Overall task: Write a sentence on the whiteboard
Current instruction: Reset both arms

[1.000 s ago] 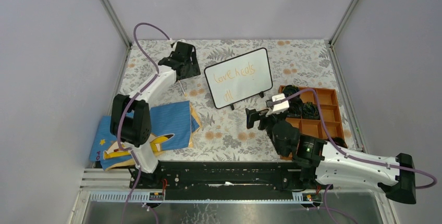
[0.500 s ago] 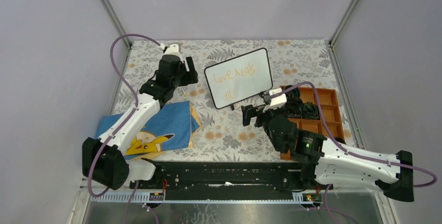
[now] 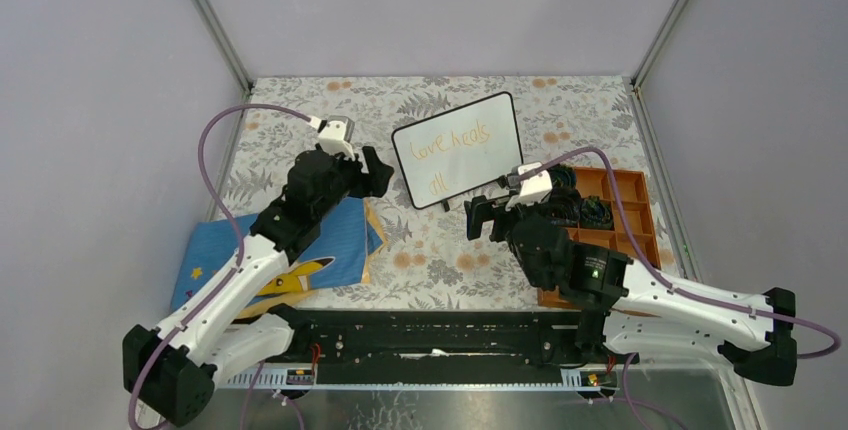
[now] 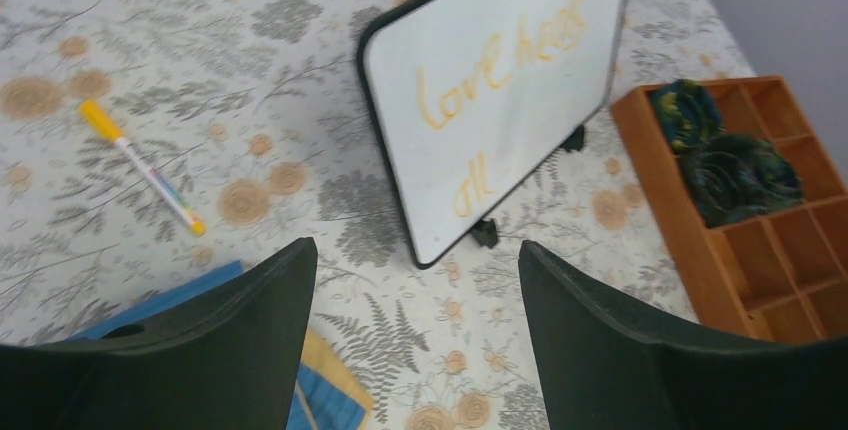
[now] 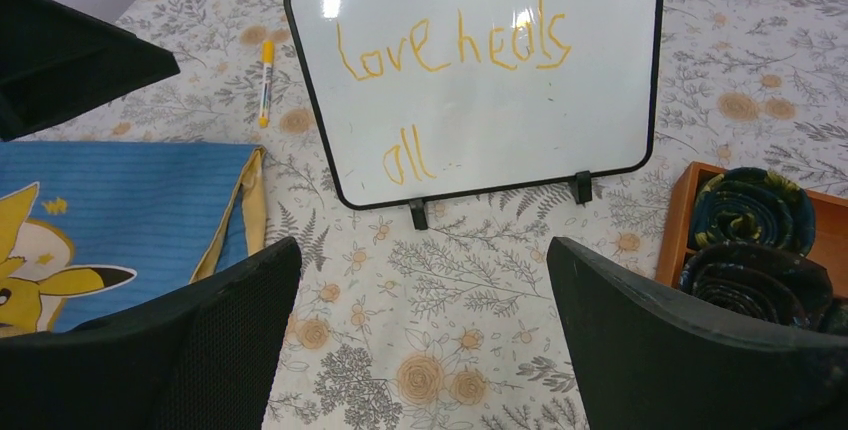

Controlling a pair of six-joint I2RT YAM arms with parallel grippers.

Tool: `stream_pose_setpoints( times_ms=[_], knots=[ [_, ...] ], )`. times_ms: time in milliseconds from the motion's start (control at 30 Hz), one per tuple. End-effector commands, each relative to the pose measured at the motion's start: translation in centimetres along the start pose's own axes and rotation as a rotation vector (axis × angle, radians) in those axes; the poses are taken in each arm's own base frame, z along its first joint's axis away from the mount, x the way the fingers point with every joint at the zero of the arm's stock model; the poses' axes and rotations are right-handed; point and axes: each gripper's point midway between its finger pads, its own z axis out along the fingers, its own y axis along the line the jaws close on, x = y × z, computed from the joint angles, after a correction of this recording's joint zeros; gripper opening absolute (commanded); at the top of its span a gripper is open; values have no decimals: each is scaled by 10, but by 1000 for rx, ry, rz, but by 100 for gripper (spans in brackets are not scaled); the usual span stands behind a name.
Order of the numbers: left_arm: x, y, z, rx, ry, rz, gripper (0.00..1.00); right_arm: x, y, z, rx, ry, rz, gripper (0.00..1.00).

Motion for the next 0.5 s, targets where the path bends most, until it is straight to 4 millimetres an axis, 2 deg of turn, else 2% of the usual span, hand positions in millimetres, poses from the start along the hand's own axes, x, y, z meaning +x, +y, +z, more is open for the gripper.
stream_pose_setpoints(
  times_ms=[0, 67, 167, 300, 367, 467],
  knots=[
    [-15, -34, -8, 107, -100, 52, 80, -9, -9, -4, 66, 32, 33, 100],
    [-14, -46, -11, 139, -98, 47, 80, -11, -13, -5, 98, 52, 27, 100],
    [-12, -48, -10, 93, -112, -7, 81, -31, -10, -8, 106, 39, 61, 100],
    [-14, -33, -7, -101, -166, -130, 87, -71, -20, -11, 191, -73, 208, 100],
    [-16, -33, -11, -168, -177, -193, 98, -85, -24, -12, 213, -125, 269, 100],
    [-15, -27, -21, -256, -221, -348, 99, -101, -30, -12, 278, -182, 311, 100]
  ],
)
